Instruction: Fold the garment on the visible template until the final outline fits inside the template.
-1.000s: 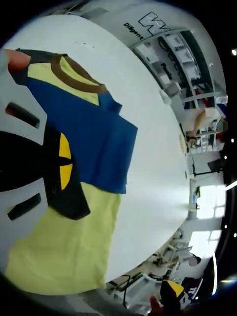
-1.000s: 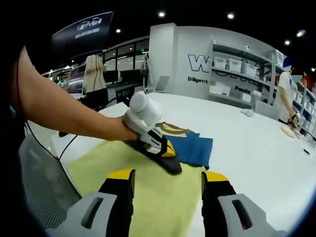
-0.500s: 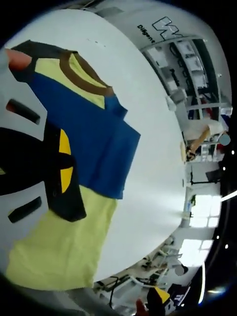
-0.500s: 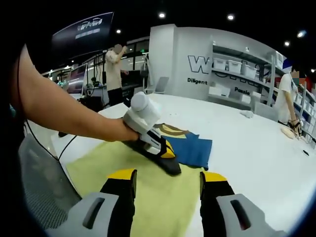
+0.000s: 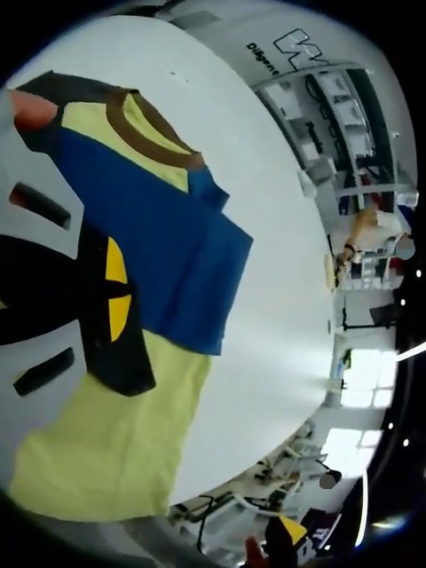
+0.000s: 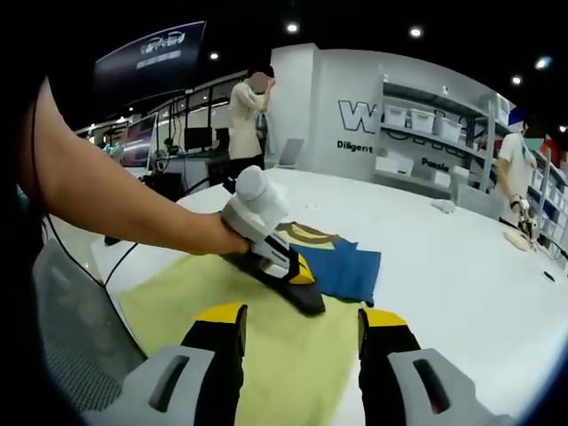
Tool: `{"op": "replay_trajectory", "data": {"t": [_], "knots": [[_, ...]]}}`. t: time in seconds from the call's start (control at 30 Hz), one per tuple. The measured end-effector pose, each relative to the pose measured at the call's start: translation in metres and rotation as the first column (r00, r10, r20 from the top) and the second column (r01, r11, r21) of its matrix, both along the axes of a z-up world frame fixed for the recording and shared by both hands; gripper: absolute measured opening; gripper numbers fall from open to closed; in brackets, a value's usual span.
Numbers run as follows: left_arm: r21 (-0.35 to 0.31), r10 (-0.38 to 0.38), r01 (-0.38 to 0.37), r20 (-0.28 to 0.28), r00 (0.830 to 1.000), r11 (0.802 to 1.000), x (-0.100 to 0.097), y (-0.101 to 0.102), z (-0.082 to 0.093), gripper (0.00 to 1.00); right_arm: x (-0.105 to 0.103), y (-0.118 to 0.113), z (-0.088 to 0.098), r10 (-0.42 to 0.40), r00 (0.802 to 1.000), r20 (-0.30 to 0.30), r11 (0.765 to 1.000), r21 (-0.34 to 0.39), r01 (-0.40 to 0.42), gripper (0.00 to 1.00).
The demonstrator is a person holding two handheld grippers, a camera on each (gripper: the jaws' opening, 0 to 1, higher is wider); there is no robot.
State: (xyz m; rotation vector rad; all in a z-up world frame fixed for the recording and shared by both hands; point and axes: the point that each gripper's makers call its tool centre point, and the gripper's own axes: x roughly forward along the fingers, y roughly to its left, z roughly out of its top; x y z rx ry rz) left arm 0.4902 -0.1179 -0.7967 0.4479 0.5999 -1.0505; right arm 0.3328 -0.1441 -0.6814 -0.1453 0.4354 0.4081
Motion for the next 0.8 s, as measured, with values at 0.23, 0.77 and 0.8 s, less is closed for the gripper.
{"op": "replay_trajectory", "data": {"t": [0.23, 0.77, 0.8], "knots": [[-0.006, -0.005, 0.005, 0.016, 1.0, 1.0, 0.001, 0.001, 0.008, 0.0, 0.0, 0.0, -0.001, 0.001, 1.0, -0.003, 1.0, -0.006, -0.001, 0.51], [-0.043, -0.056, 0.061, 0.107, 0.993, 0.997, 0.015, -0.004, 0.045, 0.0, -0.001, 0.002, -0.007, 0.017, 0.999, -0.031, 1.0, -0.024, -0.018, 0.51], [-0.041, -0.061, 0.066, 0.112, 0.992, 0.997, 0.016, -0.005, 0.046, 0.0, -0.001, 0.002, -0.007, 0.017, 0.999, -0.031, 1.0, -0.024, -0.018, 0.51]]}}
